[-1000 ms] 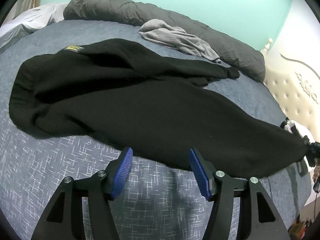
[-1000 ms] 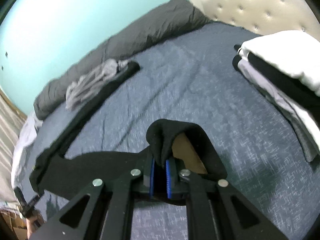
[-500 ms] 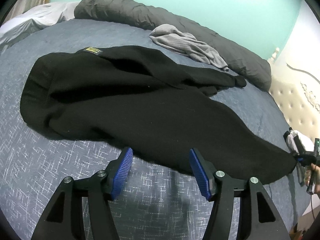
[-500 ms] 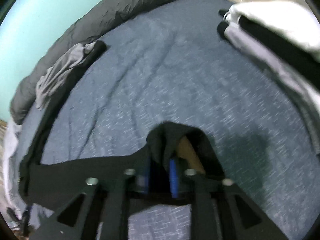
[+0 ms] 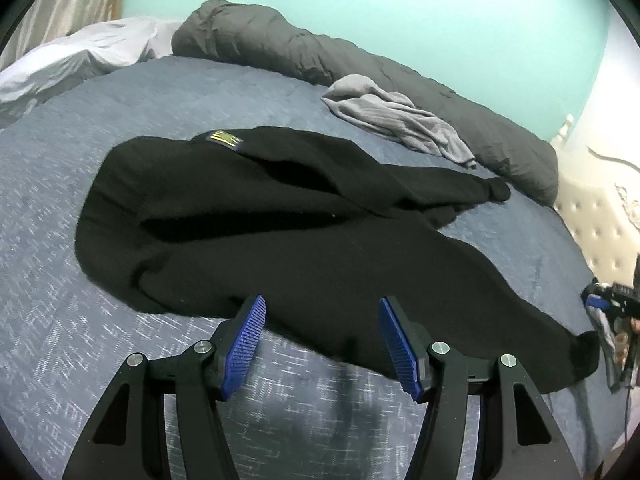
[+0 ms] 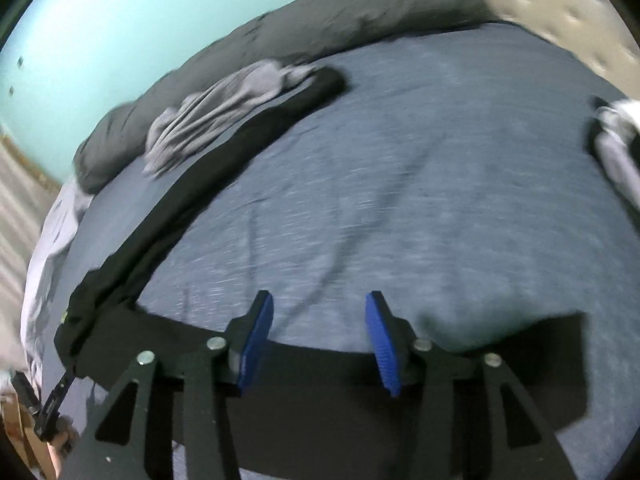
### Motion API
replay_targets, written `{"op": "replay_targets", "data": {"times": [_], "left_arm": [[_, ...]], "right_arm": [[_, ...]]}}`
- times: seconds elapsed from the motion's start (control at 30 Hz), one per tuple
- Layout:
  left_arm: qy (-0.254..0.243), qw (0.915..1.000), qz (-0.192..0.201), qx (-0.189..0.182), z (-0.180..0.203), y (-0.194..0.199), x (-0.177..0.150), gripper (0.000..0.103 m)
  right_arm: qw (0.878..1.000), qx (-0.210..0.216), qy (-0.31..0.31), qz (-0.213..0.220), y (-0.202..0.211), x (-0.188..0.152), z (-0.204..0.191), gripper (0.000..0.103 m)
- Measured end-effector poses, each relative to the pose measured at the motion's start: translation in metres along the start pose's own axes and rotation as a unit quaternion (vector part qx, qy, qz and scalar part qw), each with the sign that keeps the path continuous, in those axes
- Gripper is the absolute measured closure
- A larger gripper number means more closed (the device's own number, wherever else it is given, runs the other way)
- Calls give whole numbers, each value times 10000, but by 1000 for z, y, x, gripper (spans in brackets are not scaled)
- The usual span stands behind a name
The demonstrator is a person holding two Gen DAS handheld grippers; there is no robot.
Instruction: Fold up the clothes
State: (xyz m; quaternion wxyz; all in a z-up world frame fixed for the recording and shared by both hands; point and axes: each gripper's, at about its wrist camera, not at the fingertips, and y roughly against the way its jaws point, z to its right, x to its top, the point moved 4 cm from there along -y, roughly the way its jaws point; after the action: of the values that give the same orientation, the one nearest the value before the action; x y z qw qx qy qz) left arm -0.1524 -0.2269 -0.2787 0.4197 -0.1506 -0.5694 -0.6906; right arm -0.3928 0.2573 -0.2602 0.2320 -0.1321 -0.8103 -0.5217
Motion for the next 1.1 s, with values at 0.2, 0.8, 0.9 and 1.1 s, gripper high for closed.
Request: {"op": "replay_targets", "data": {"times": [0.2,0.8,0.9,1.1], "left_arm": [[-140,9998,44,103,1,-7,7,40],[-454,9987,-57,214,9,-33,10,35],[-464,9987,-69,193,11,-35,10,35],[-579,9982,-80,165,15,-38,10,34]], "right_arm": [[9992,229,189,-258,-56,20,-47,53],[9979,507,-341,-231,-181,113,-109,47],[9981,475,-303,-236,-196,124,-118,47],[9978,498,-331,-290,-225,134,-130,47]]}}
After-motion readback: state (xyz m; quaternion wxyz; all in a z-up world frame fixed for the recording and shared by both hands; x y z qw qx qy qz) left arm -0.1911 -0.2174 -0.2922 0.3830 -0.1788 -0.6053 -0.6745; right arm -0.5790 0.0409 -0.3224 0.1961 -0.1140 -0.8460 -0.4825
